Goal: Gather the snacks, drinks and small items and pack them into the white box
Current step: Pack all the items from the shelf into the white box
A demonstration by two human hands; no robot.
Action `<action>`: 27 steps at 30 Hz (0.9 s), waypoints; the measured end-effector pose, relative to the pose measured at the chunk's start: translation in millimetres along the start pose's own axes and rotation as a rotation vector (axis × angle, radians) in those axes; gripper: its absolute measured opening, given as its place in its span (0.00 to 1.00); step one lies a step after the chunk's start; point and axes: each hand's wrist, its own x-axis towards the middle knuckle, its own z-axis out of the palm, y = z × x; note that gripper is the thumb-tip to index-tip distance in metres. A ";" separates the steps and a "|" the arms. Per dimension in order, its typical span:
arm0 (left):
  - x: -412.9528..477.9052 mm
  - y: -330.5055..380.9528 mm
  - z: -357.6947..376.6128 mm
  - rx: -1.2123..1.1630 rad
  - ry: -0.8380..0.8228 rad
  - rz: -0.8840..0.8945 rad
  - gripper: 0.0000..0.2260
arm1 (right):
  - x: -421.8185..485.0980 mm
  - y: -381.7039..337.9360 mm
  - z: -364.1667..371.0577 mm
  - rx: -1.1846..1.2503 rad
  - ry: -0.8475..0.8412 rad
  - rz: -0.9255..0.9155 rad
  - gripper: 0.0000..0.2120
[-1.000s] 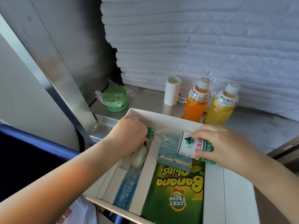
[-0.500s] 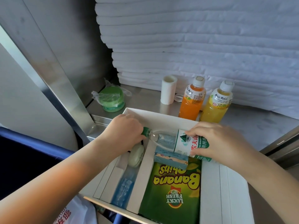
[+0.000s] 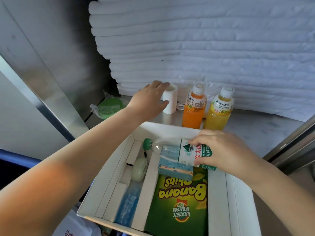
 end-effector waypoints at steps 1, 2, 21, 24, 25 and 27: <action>9.0 -0.5 3.7 -0.017 -0.024 -0.031 0.25 | 0.4 0.2 0.0 0.000 -0.005 -0.003 0.26; 17.0 -1.3 7.4 -0.024 -0.041 -0.048 0.24 | 0.2 0.4 0.3 -0.002 -0.010 -0.007 0.26; 50.4 -10.2 30.9 -0.407 0.039 -0.166 0.23 | 1.1 1.8 2.2 0.013 -0.041 -0.002 0.26; 35.6 -17.7 9.4 -0.516 0.076 -0.160 0.24 | 1.5 2.1 1.3 0.015 -0.047 0.002 0.25; 28.6 -20.4 1.7 -0.550 0.095 -0.155 0.24 | 1.8 2.0 1.4 0.013 -0.050 0.006 0.25; 12.0 -25.9 -13.8 -0.615 0.119 -0.153 0.23 | 2.1 1.6 1.8 0.004 -0.059 0.010 0.26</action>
